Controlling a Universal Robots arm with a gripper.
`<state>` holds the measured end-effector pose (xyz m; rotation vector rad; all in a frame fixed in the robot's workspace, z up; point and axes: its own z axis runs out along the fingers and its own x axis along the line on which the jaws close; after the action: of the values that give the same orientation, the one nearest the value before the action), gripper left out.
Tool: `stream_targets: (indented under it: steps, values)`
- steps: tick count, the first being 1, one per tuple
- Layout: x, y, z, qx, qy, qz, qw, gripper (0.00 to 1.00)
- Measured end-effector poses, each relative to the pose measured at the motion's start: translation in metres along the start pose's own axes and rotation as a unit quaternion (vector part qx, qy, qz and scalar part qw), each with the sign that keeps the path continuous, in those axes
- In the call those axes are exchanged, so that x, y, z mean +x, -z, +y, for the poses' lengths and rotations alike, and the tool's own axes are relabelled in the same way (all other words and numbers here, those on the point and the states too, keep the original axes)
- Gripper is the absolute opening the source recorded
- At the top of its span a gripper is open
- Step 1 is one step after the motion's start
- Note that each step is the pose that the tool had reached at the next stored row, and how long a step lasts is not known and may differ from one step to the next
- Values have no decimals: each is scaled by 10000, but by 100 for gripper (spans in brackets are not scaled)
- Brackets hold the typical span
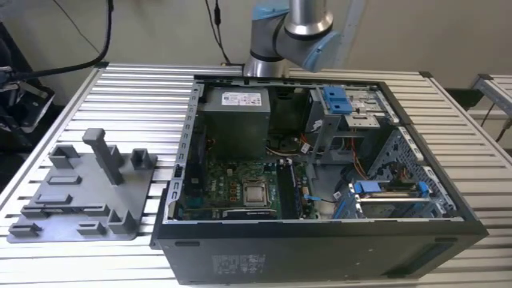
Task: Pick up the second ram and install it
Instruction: 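Reach for the second ram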
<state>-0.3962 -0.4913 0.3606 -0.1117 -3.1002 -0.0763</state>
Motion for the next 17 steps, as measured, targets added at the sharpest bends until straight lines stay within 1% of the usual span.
stream_targets:
  steps: [1, 3, 12, 17]
  values:
    - [-2, -2, -26, 0, 0, 0, 10000, 11]
    - [-3, -1, -44, 0, 1, 1, 10000, 11]
    - [-3, -2, -45, -10, 1, 1, 10000, 11]
    - [-4, -1, -62, -10, 0, 1, 10000, 11]
